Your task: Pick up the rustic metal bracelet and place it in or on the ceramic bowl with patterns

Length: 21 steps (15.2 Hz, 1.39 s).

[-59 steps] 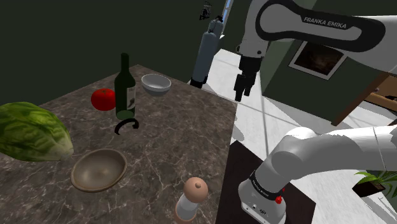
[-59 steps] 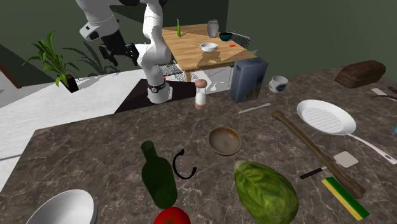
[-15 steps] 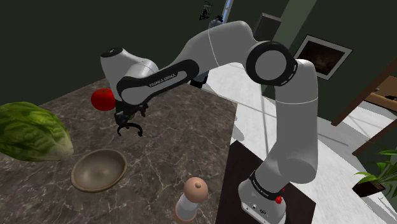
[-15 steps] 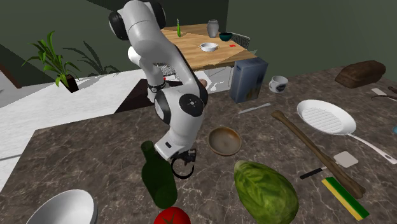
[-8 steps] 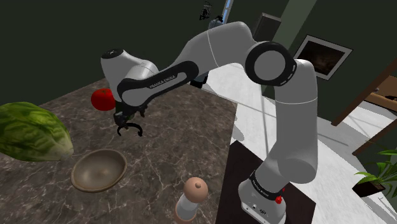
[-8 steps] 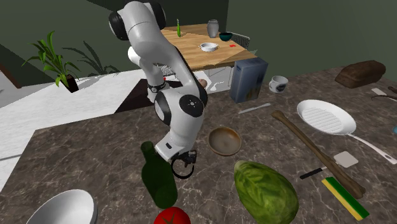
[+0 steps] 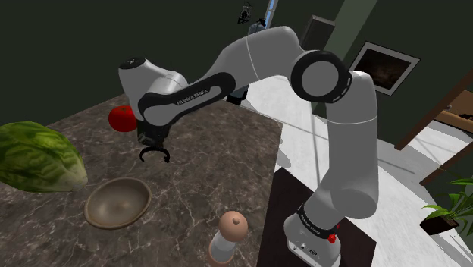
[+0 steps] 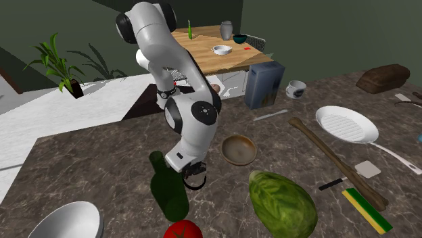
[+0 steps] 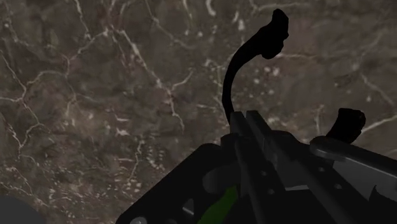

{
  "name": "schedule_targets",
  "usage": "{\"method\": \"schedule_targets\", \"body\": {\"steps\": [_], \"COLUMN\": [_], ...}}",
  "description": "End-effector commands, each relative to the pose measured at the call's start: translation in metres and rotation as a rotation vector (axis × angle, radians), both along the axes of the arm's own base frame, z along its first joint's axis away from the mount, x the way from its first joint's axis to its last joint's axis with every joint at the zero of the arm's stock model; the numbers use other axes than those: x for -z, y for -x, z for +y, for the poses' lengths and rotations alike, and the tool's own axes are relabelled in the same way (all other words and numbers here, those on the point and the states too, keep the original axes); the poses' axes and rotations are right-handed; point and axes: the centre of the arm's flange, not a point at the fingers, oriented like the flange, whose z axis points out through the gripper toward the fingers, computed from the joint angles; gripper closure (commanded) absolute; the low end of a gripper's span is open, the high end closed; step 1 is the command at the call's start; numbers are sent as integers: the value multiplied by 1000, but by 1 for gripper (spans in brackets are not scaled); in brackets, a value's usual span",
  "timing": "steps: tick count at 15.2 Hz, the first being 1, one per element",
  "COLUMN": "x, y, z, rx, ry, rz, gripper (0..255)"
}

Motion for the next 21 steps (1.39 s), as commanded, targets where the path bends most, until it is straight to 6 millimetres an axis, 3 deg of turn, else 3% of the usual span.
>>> {"method": "schedule_targets", "body": {"steps": [1, 4, 5, 6, 8, 9, 16, 21], "x": [8, 9, 0, 0, -12, -13, 24, 27], "y": [1, 0, -1, -1, 38, 49, 43, 43], "z": [-3, -4, 1, 1, -40, -50, -51, -51], "rx": [5, 5, -1, -1, 68, 86, 86, 86], "ry": [8, 8, -1, -1, -174, -217, -217, -217], "rz": [16, 16, -1, -1, -138, -172, -172, -172], "gripper": [255, 255, 255, 0, 0, 0, 0, 0]}}
